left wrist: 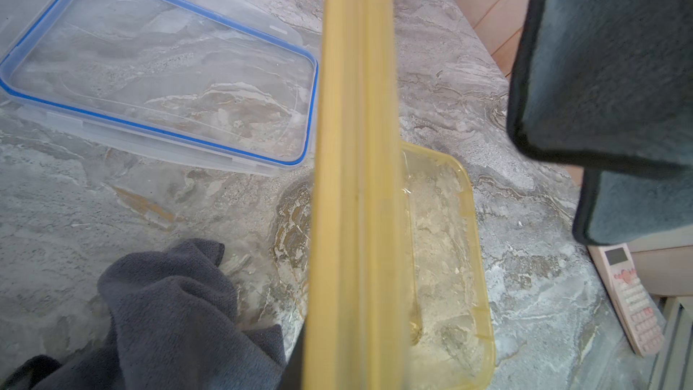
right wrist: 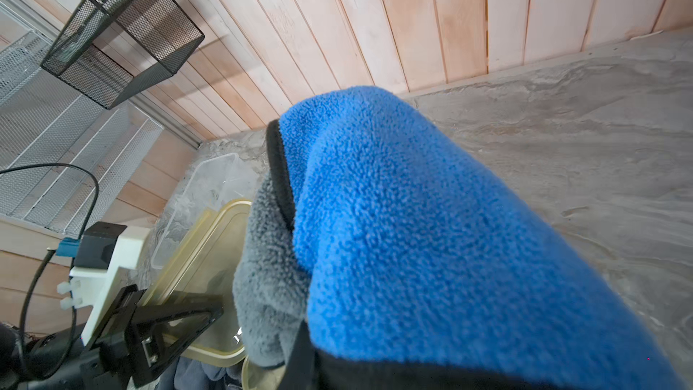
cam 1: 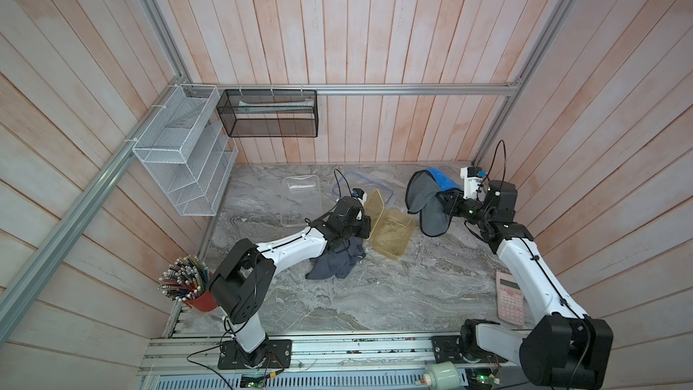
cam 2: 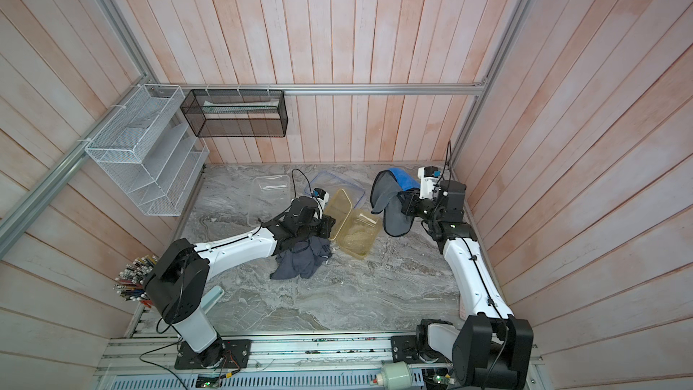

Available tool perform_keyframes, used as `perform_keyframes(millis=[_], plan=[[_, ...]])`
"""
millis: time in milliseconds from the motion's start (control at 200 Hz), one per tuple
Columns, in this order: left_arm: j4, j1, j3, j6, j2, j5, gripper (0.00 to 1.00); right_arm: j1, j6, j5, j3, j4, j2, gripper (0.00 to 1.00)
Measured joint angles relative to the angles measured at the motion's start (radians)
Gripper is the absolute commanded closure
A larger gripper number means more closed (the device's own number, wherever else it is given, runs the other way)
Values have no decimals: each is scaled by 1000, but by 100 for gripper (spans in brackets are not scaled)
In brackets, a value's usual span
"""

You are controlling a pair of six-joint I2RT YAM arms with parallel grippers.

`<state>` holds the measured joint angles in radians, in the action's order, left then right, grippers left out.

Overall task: Wipe the insides of the lunch boxes
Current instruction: Wipe the dirt inside the lunch box, then place the cleaning item at the center of the board.

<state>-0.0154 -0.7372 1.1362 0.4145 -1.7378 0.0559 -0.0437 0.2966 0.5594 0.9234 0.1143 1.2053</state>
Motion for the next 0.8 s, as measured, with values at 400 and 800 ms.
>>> perform_keyframes(millis=[400,800], plan=[[23,-10,17,20,-25,53,100,-148,38,-145,-76,-25,167,100],[37,-9,17,51,-40,70,100,-200,40,-93,-151,-49,380,69]])
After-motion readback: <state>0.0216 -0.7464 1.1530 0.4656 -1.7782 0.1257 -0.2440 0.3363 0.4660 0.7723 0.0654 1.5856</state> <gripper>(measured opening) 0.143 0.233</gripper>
